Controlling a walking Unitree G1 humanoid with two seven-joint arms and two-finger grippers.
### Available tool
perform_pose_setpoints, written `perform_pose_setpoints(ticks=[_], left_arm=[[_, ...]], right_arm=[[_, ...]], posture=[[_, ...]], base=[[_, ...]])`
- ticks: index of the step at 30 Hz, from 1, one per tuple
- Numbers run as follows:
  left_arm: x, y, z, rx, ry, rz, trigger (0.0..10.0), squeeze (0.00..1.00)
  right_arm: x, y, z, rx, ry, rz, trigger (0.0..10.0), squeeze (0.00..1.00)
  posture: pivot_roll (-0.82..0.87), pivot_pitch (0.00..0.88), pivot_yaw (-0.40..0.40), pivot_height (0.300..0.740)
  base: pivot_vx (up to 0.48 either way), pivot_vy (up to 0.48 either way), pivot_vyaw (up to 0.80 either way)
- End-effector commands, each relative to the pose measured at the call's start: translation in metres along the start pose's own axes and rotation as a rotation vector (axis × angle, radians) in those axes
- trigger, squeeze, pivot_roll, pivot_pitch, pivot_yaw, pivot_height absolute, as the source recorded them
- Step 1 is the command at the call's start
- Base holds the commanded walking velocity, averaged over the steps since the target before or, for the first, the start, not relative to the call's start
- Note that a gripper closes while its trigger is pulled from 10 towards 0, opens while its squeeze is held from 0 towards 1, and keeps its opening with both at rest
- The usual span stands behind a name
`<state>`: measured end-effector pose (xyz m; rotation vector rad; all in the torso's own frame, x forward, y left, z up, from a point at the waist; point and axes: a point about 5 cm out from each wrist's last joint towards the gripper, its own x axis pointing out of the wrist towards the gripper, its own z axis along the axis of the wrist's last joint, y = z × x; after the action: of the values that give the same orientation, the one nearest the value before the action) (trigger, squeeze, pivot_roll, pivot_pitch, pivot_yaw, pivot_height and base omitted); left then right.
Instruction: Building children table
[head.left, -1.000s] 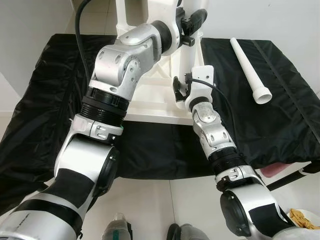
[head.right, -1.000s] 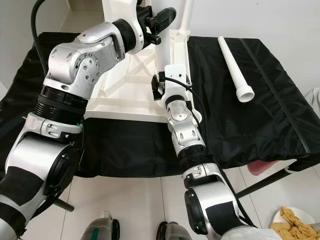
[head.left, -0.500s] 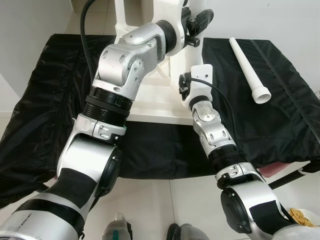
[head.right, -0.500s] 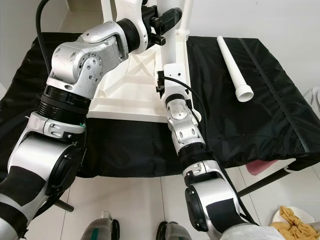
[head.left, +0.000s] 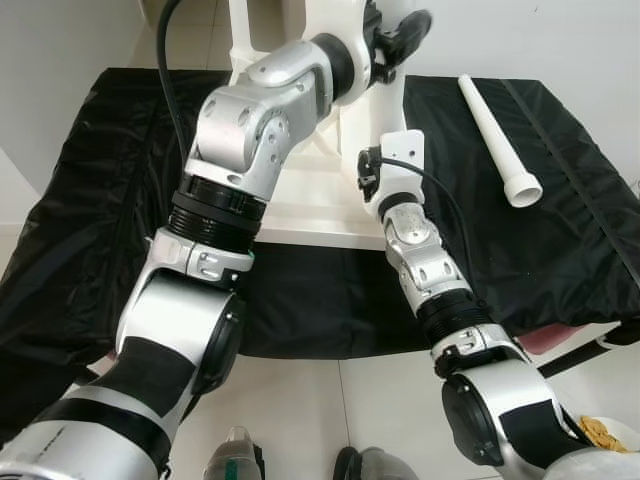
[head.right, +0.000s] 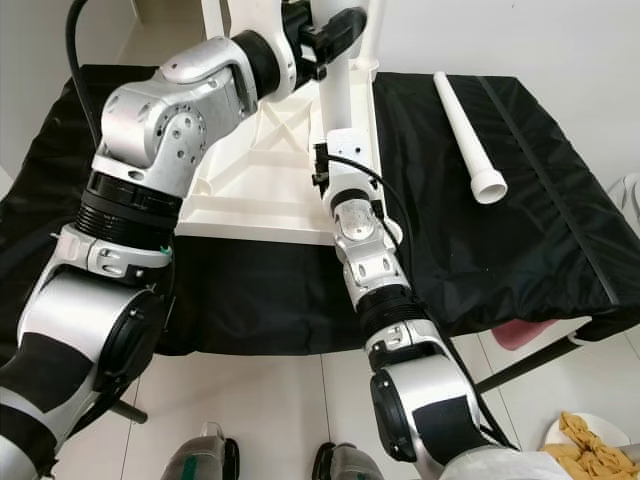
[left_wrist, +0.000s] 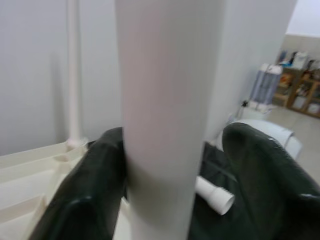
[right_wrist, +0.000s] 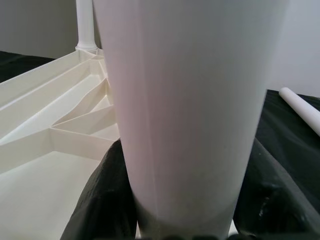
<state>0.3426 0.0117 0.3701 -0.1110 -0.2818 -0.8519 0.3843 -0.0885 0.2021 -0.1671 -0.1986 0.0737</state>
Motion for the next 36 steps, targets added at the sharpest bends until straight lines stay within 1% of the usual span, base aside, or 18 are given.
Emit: perform_pose_setpoints(ticks=[1, 3, 4, 8, 9, 13, 15, 18, 20, 21, 22, 23, 24, 27, 29, 30, 33, 36], left_arm=[[-0.001, -0.007, 0.004, -0.034, -0.014, -0.092, 10.0, 1.0], [-0.003, -0.006, 0.005, -0.068, -0.026, -0.106, 10.0, 1.0], [-0.003, -0.006, 0.005, -0.068, -0.026, -0.106, 10.0, 1.0], [-0.005, -0.003, 0.01, -0.078, -0.053, -0.102, 10.0, 1.0], [-0.005, -0.003, 0.01, -0.078, -0.053, -0.102, 10.0, 1.0], [-0.008, 0.001, 0.012, -0.095, -0.064, -0.097, 10.0, 1.0], [-0.01, 0.007, 0.01, -0.094, -0.062, -0.065, 10.0, 1.0], [-0.011, 0.01, 0.01, -0.089, -0.057, -0.047, 10.0, 1.0], [-0.013, 0.022, 0.006, -0.076, -0.043, 0.021, 10.0, 1.0], [-0.013, 0.022, 0.006, -0.076, -0.043, 0.021, 10.0, 1.0], [-0.017, 0.034, -0.003, -0.06, -0.011, 0.082, 10.0, 0.35], [-0.019, 0.038, -0.007, -0.052, 0.001, 0.098, 10.0, 0.35], [-0.021, 0.041, -0.012, -0.043, 0.018, 0.112, 10.0, 0.0], [-0.022, 0.042, -0.015, -0.037, 0.027, 0.118, 10.0, 0.0], [-0.025, 0.045, -0.023, -0.015, 0.054, 0.14, 10.0, 0.0], [-0.025, 0.045, -0.023, -0.015, 0.054, 0.14, 10.0, 0.0], [-0.031, 0.05, -0.035, 0.031, 0.094, 0.174, 10.0, 0.0], [-0.035, 0.051, -0.04, 0.057, 0.105, 0.186, 10.0, 0.0]], right_arm=[[0.002, -0.003, 0.004, 0.017, -0.017, -0.006, 10.0, 0.0], [0.002, -0.007, 0.003, 0.018, -0.014, -0.018, 10.0, 0.0], [0.002, -0.007, 0.003, 0.018, -0.014, -0.018, 10.0, 0.0], [0.003, -0.017, 0.002, 0.022, -0.014, -0.053, 10.0, 0.0], [0.003, -0.017, 0.002, 0.022, -0.014, -0.053, 10.0, 0.0], [0.005, -0.027, 0.005, 0.024, -0.028, -0.097, 10.0, 0.0], [0.007, -0.035, 0.009, 0.032, -0.04, -0.128, 10.0, 0.0], [0.007, -0.038, 0.01, 0.035, -0.046, -0.14, 10.0, 0.0], [0.008, -0.046, 0.014, 0.048, -0.06, -0.164, 10.0, 0.0], [0.008, -0.046, 0.014, 0.048, -0.06, -0.164, 10.0, 0.0], [0.006, -0.056, 0.017, 0.055, -0.087, -0.169, 10.0, 0.0], [0.005, -0.059, 0.018, 0.054, -0.099, -0.17, 10.0, 0.0], [0.004, -0.063, 0.018, 0.068, -0.108, -0.167, 10.0, 0.0], [0.004, -0.065, 0.018, 0.079, -0.112, -0.166, 10.0, 0.0], [0.001, -0.07, 0.018, 0.098, -0.13, -0.159, 10.0, 0.0], [0.001, -0.07, 0.018, 0.098, -0.13, -0.159, 10.0, 0.0], [-0.005, -0.074, 0.019, 0.115, -0.162, -0.129, 10.0, 0.0], [-0.01, -0.073, 0.02, 0.119, -0.192, -0.098, 10.0, 0.0]], posture=[[0.1, 0.033, -0.02, 0.74], [0.1, 0.031, -0.021, 0.74], [0.1, 0.031, -0.021, 0.74], [0.1, 0.029, -0.022, 0.74], [0.1, 0.029, -0.022, 0.74], [0.09, 0.022, -0.019, 0.74], [0.09, 0.018, -0.019, 0.74], [0.09, 0.018, -0.019, 0.74], [0.09, 0.011, -0.019, 0.74], [0.09, 0.011, -0.019, 0.74], [0.09, 0.011, -0.019, 0.74], [0.09, 0.007, -0.02, 0.74], [0.09, 0.007, -0.02, 0.74], [0.09, 0.005, -0.02, 0.74], [0.09, 0.005, -0.02, 0.74], [0.09, 0.005, -0.02, 0.74], [0.08, 0.006, -0.018, 0.74], [0.08, 0.009, -0.018, 0.74]], base=[[0.0, 0.0, 0.0], [0.0, 0.0, 0.0], [0.0, 0.0, 0.0], [0.0, 0.0, 0.0], [0.0, 0.0, 0.0], [0.0, 0.0, 0.0], [0.0, 0.0, 0.0], [0.0, 0.0, 0.0], [0.0, 0.0, 0.0], [0.0, 0.0, 0.0], [0.0, 0.0, 0.0], [0.0, 0.0, 0.0], [0.0, 0.0, 0.0], [0.0, 0.0, 0.0], [0.0, 0.0, 0.0], [0.0, 0.0, 0.0], [0.0, 0.0, 0.0], [0.0, 0.0, 0.0]])
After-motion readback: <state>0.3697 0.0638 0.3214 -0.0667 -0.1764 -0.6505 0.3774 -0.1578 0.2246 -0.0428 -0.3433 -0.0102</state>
